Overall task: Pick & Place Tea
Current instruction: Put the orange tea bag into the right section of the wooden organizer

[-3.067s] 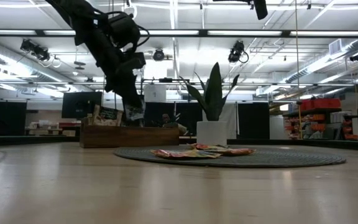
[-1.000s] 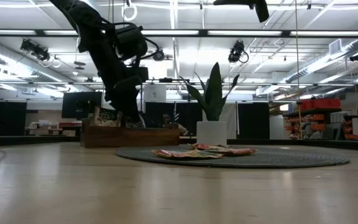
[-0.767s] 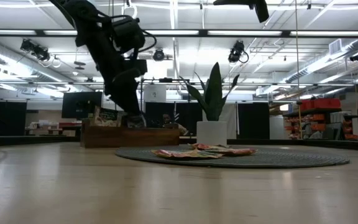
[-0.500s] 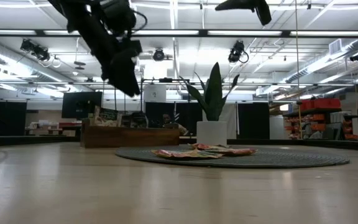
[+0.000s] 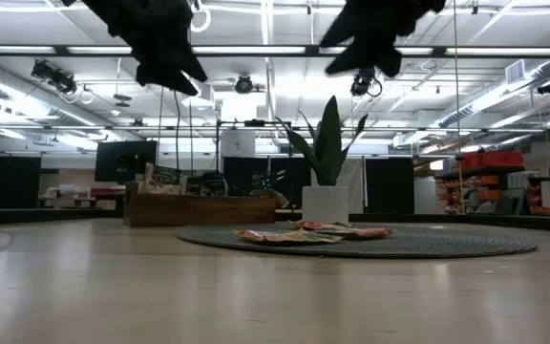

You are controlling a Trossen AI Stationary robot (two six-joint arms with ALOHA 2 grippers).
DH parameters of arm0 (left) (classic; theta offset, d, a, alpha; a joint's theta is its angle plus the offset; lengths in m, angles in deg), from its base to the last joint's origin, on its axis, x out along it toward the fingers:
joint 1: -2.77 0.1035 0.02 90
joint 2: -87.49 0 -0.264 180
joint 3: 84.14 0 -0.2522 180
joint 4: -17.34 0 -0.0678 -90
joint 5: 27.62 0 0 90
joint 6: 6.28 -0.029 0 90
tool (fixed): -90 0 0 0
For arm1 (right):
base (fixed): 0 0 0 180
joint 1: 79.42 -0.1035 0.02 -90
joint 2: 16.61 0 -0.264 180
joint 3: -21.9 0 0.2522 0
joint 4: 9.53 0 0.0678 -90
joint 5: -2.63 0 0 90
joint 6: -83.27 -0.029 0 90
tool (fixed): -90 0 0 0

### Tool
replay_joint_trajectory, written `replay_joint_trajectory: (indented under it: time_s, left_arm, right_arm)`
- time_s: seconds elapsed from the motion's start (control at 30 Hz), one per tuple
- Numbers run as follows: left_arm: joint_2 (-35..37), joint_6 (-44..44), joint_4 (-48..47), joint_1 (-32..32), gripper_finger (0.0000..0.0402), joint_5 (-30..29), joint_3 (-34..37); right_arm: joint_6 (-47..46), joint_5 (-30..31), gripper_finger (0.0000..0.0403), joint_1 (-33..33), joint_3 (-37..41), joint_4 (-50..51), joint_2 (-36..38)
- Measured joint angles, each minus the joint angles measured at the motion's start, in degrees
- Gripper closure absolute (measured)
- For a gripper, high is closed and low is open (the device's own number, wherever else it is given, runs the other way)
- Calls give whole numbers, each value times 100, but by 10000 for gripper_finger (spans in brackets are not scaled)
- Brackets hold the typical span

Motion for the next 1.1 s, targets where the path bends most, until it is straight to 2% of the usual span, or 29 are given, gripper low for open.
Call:
replay_joint_trajectory:
  time_s: [0.1,0.3,0.53,1.1]
  left_arm:
    - [55,266,12,-210,152,-11,0]
    - [66,519,-131,-423,152,-11,0]
    - [66,744,-411,-619,152,-11,2]
    - [66,1019,-572,-958,152,-8,2]
  right_arm:
    - [454,-273,164,-87,0,-140,-539]
    - [1839,-433,129,-300,2,-652,-1447]
    - [3007,-445,119,-355,2,-832,-2156]
    - [3759,-1040,129,-72,-19,-1381,-3026]
